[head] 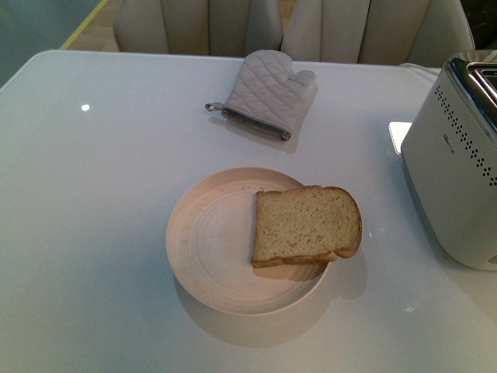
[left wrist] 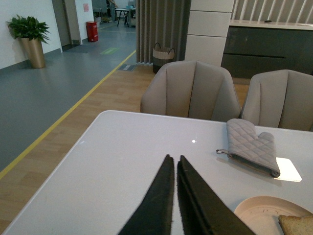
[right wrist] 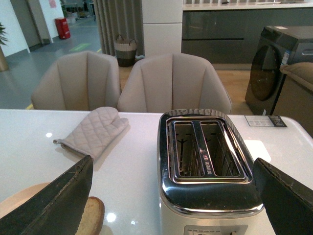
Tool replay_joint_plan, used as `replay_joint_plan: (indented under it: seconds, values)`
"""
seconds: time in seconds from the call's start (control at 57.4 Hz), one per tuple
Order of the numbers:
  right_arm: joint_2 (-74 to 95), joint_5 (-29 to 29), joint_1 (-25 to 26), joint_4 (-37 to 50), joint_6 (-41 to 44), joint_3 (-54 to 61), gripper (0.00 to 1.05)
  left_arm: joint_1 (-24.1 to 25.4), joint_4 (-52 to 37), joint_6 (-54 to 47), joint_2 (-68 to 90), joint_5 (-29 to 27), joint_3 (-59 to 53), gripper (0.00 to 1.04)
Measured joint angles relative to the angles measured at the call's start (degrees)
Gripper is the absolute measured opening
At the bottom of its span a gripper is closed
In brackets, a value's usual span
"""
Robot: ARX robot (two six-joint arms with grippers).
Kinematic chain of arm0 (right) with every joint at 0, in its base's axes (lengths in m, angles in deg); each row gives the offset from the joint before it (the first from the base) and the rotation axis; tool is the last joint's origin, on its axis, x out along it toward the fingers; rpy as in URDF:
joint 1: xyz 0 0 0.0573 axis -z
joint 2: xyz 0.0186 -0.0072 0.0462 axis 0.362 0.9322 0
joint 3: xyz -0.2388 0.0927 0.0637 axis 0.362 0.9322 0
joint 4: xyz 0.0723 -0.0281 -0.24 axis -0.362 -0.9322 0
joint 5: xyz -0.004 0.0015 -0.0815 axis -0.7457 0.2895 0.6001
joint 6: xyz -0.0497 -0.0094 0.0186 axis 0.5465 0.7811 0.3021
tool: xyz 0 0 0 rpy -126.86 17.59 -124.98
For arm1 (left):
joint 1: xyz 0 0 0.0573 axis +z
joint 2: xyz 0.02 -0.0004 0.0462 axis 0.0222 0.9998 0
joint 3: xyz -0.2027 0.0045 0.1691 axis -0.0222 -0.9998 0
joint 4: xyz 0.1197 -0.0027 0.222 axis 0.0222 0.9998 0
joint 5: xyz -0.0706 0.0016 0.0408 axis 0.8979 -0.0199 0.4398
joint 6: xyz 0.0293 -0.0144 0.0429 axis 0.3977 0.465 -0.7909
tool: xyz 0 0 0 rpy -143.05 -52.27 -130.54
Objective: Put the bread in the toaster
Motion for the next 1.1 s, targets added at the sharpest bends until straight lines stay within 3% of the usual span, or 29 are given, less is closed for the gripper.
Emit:
replay_joint_plan:
  seconds: [0.488,0.54,0.61,0.697,0.871,1.098]
  values:
    - [0.0,0.0,0.0,0.0,0.0,0.0,0.96,0.0,0.0,-0.02,0.0,0.0,0.0,0.99]
    - [0.33,1.36,-0.35,-0.48,-0.04,-0.09,0.96,0.0,0.0,-0.11,0.0,0.0,0.0,0.97]
    - [5.86,16.66,-5.97,-4.46,-0.07,-1.49,0.96,0.0,0.0,-0.13,0.0,-0.04,0.0,0.97]
    - [12.61,23.02,-10.03,0.59,-0.02,-1.51,0.96,0.0,0.0,-0.13,-0.04,-0.02,0.0,0.97]
    - [34.56,22.91,-16.59,18.75,-1.2,-6.36,0.96,0.0,0.0,-0.13,-0.04,-0.02,0.0,0.97]
    - [66.73,16.7,-20.13,30.95,-7.08,-16.63,0.96,0.0,0.0,-0.13,-0.04,-0.02,0.0,0.97]
